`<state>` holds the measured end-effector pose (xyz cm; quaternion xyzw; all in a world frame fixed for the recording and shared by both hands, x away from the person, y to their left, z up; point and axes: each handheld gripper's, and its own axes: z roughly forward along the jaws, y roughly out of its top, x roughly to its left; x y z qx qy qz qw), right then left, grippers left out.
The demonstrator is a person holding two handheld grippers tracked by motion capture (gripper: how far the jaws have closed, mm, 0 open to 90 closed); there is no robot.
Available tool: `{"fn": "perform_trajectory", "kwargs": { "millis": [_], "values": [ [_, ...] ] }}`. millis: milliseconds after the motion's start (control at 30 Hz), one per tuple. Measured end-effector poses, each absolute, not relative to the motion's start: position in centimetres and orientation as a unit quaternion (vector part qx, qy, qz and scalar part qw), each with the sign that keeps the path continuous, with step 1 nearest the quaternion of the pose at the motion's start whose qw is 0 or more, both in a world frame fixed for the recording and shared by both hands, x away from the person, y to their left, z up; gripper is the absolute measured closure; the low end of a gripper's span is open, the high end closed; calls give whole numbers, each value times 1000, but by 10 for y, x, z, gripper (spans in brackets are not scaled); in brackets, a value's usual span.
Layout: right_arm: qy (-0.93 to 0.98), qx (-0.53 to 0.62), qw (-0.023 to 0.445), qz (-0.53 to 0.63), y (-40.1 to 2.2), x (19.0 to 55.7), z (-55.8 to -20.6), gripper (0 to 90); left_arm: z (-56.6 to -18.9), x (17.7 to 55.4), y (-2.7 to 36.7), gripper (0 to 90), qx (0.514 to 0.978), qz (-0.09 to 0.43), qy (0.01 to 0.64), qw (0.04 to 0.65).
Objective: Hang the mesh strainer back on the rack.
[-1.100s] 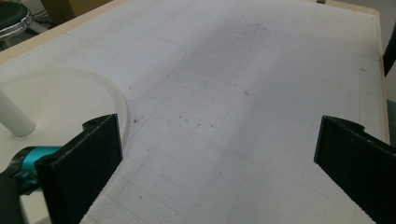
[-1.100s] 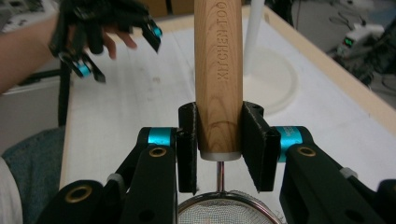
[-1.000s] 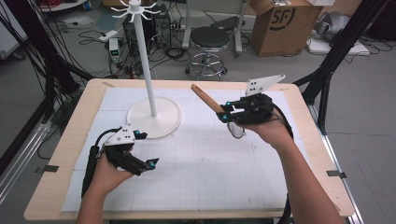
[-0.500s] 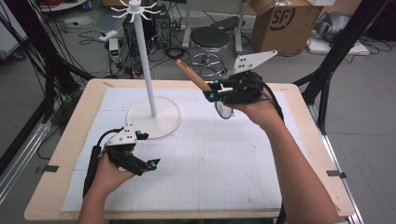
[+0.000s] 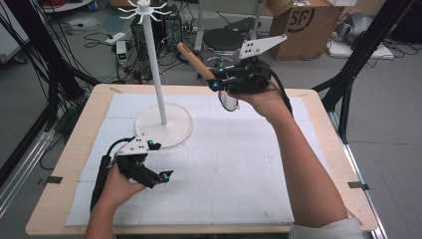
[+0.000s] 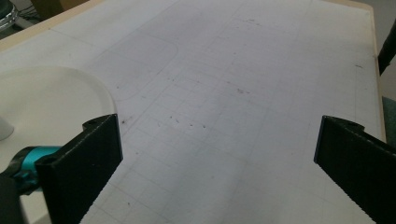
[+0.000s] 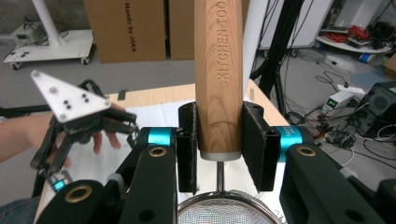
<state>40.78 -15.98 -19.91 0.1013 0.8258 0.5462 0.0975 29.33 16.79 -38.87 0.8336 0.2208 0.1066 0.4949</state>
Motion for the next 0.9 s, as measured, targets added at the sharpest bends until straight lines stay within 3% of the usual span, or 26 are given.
{"fn": "perform_trajectory", "kwargs": {
  "millis": [900],
  "values": [
    [821, 108, 125, 547, -116, 439, -162, 687, -389, 293, 171, 16, 827, 101, 222, 507]
  ]
}}
